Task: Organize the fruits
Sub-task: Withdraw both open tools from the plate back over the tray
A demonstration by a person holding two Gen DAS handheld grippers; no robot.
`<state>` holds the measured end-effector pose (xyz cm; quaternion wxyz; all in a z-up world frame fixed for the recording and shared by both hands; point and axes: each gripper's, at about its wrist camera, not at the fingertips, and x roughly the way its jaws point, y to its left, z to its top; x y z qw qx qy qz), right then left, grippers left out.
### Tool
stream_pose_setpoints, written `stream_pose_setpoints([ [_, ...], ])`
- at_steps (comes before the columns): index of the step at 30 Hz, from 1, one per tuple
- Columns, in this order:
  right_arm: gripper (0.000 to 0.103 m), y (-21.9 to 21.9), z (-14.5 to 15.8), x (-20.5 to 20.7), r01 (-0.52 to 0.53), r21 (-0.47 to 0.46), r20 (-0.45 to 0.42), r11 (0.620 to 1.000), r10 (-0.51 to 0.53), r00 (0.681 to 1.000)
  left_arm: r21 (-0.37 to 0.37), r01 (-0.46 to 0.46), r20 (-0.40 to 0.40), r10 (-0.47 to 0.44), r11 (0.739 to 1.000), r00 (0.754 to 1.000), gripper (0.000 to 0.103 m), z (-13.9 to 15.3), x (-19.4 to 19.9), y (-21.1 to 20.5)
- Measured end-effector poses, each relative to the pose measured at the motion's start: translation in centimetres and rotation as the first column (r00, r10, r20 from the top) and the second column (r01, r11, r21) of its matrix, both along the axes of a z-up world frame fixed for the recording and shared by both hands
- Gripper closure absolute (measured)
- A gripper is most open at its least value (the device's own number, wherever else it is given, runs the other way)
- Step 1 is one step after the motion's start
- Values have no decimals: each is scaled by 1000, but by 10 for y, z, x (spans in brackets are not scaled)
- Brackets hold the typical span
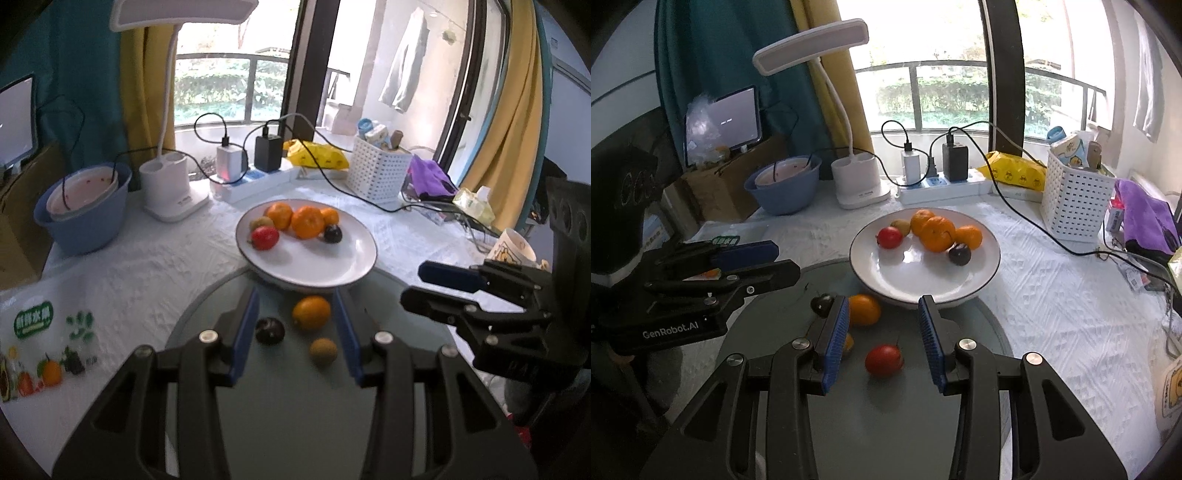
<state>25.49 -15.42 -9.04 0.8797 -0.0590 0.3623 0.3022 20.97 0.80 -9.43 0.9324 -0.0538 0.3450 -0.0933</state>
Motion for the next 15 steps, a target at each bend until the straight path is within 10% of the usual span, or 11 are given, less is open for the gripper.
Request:
stream_pose_setpoints([
  [15,62,-6,-40,-22,-2,-42,-80,999,-1,997,-22,-21,-69,19,1000,997,59,-38,-22,-2],
])
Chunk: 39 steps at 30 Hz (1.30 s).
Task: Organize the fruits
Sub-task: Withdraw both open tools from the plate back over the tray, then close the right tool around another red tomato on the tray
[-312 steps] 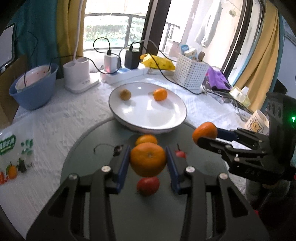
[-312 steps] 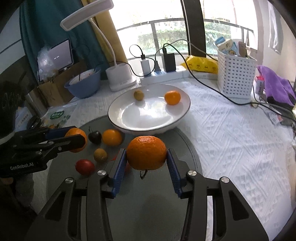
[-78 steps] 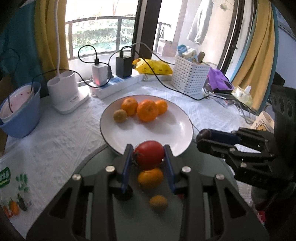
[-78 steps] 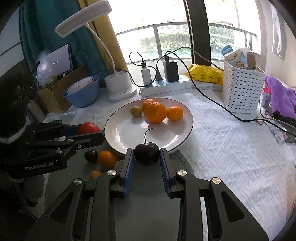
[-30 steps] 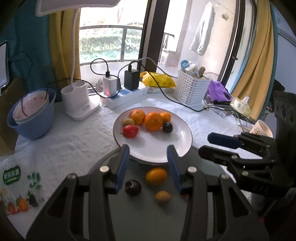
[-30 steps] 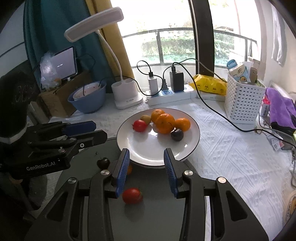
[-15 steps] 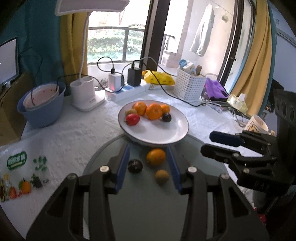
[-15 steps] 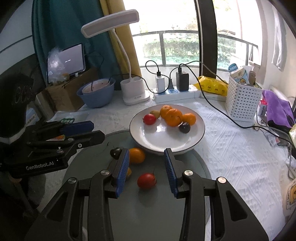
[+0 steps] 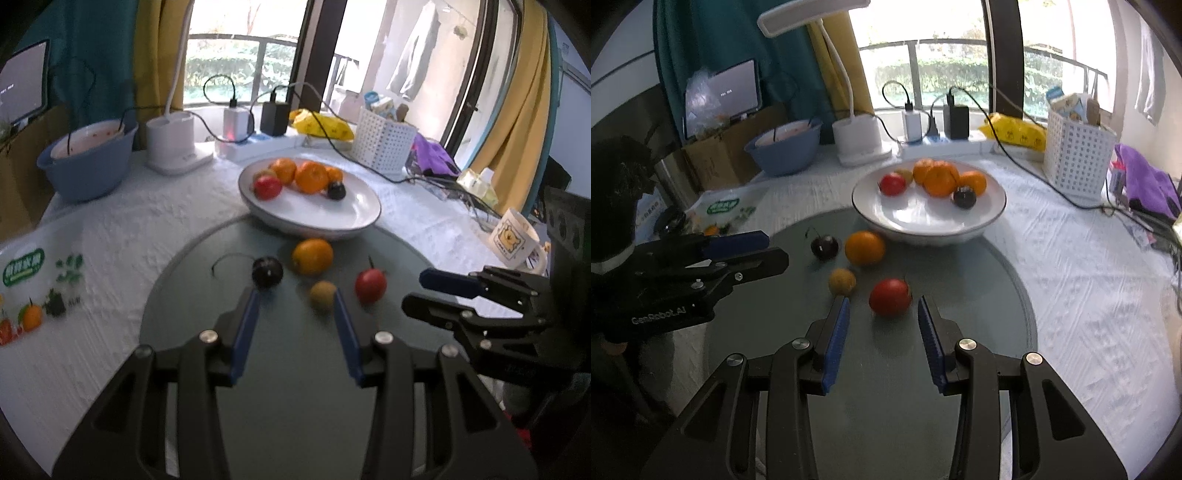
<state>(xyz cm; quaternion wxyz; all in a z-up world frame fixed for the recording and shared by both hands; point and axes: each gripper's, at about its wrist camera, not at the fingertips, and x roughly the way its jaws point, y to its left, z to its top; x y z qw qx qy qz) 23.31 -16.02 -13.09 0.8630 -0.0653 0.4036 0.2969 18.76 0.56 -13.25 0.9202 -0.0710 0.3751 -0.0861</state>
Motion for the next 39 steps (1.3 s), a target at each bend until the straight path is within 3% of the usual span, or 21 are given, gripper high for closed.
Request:
stream_pose_setpoints([
  [12,62,13,-27,8,-1,-26,-54,1000,0,999,-1,-24,-39,23,1000,999,59,-16,4,11],
  [26,62,21,-30,29,13,-46,-63,999,-16,998,-9,-36,-55,36,999,998,59,-20,15,19],
  [30,68,22,-30,29,-2,-41,-62,999,-1,998,-7,-33,-56,33,999,998,59,-20,16,18],
  [39,68,3,-22,27,19,-12,-44,1000,-19,999,16,6,-62,-5,1000,998,59,-17,20,-5],
])
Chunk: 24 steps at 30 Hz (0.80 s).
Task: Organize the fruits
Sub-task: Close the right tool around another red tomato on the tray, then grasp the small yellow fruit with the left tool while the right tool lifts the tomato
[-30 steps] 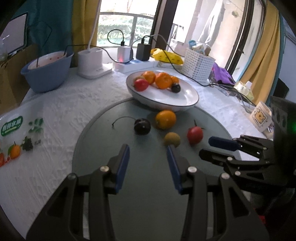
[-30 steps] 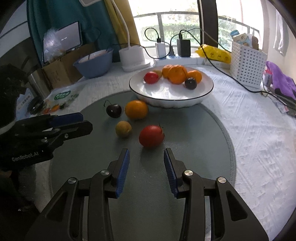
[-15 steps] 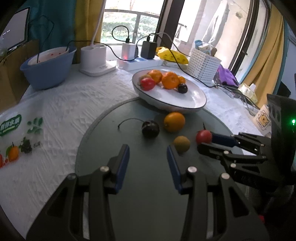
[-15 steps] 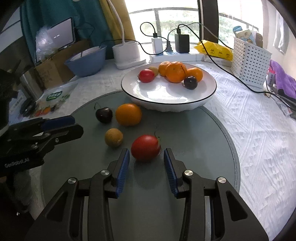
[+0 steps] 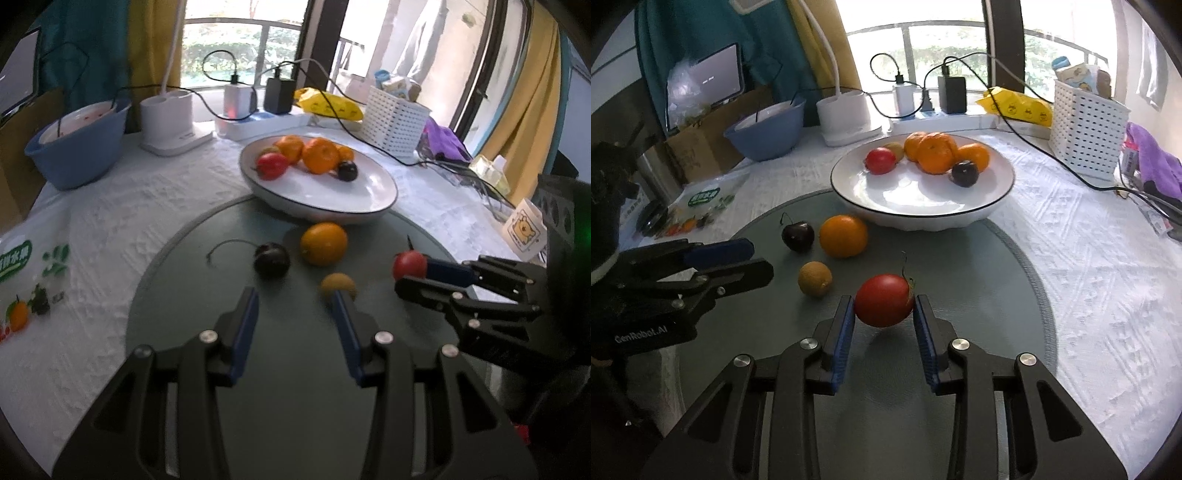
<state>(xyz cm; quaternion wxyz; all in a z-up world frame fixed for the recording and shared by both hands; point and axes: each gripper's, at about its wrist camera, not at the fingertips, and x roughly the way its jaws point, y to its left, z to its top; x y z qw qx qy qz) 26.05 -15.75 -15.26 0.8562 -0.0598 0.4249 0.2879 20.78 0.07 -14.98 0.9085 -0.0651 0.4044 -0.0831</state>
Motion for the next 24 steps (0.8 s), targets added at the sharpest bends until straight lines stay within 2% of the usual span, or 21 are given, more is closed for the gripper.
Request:
stream_pose_setpoints([
  [10,68,-27,3,3,33,39,4,999,-33,999,49,30,-20,-29,998,999,59,-2,12,-28],
  [19,68,-44,1,7,56,72,-11,996,-55,998,130,42,-54,-35,991,998,61,-16,24,-45],
  [21,68,-46,2,7,56,77,-9,995,-55,998,148,48,-52,-40,988,998,72,-17,24,-48],
  [24,68,-48,2,7,57,81,-9,995,-56,998,152,59,-55,-51,987,997,77,-17,24,-51],
])
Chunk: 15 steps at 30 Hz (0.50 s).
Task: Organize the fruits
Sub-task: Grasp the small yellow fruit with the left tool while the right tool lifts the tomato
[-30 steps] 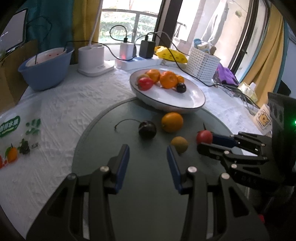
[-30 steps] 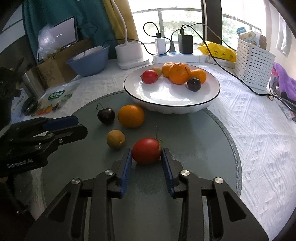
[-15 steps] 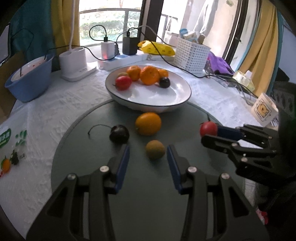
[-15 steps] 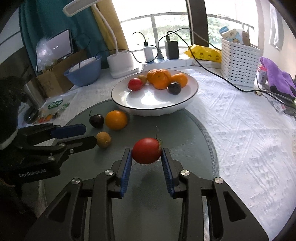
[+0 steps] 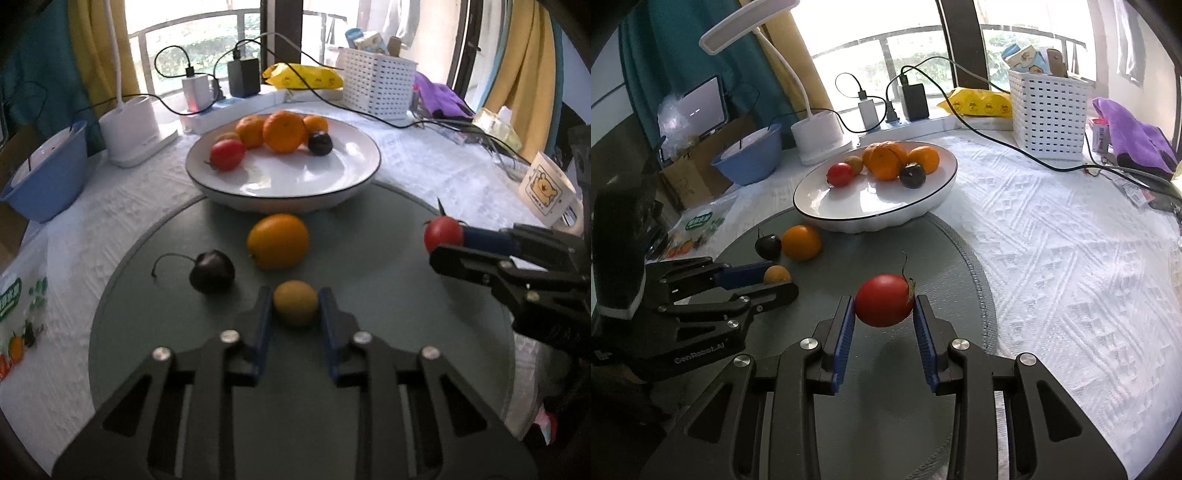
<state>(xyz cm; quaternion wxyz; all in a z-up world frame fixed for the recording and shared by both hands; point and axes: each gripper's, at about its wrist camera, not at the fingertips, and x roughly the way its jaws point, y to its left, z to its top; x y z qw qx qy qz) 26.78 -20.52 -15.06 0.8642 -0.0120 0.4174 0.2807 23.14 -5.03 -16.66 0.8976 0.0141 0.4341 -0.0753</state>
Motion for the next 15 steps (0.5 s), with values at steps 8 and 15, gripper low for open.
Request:
stream_pose_setpoints([
  [8,68,-2,3,-2,-1,3,11,1000,1,1000,-17,5,7,-5,1000,1000,77,6,-4,-2],
  [15,68,0,10,-6,-4,3,28,1000,4,1000,-39,11,31,-10,999,999,77,17,-7,1],
])
